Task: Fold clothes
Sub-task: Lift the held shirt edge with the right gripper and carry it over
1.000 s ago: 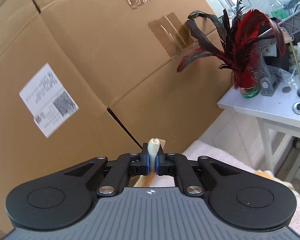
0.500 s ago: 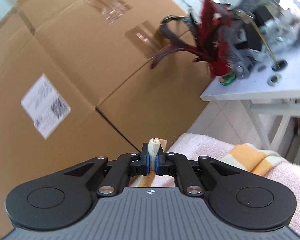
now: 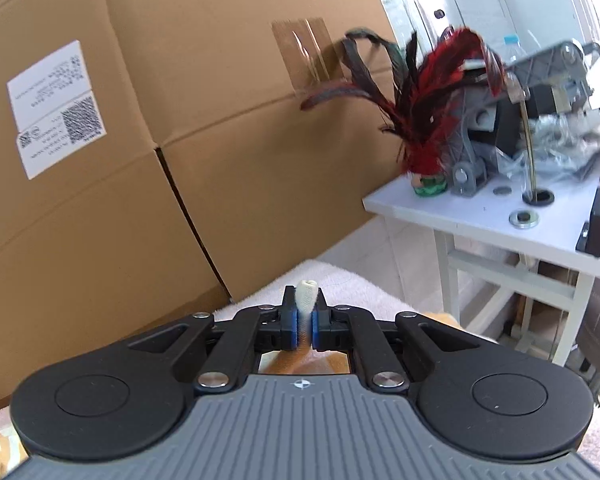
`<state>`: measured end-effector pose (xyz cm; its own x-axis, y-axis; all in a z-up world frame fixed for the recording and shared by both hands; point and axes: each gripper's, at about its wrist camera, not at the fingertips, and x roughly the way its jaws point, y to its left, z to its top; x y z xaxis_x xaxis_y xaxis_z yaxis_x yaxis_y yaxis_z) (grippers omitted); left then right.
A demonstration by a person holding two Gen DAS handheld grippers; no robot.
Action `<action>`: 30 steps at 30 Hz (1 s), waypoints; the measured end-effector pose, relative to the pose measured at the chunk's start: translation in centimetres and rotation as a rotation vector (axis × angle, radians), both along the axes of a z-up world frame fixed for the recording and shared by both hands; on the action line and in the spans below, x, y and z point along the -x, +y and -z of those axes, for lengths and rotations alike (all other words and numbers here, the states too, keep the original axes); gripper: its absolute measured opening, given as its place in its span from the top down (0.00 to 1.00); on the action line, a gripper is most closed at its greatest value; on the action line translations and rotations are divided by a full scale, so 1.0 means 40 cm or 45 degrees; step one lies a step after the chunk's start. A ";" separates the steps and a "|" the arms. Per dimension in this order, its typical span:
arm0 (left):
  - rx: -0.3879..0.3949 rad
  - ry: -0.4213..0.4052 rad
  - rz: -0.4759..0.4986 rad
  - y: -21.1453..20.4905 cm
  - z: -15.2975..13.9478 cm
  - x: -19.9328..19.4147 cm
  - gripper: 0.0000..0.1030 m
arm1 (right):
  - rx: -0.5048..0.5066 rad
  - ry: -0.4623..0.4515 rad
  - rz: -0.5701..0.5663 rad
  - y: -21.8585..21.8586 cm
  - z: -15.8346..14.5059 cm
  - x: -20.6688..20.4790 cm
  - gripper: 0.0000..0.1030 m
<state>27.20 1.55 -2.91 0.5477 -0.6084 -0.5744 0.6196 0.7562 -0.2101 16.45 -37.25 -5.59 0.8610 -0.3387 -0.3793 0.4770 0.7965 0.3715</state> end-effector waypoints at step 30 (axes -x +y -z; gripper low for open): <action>0.090 -0.081 0.005 0.071 0.010 0.012 0.59 | -0.112 -0.136 -0.040 -0.021 0.017 0.018 0.93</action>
<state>26.72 4.38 -3.30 0.5792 -0.6483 -0.4942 0.6366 0.7384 -0.2226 15.74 -38.07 -6.25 0.9076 -0.2804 -0.3123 0.4065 0.7725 0.4879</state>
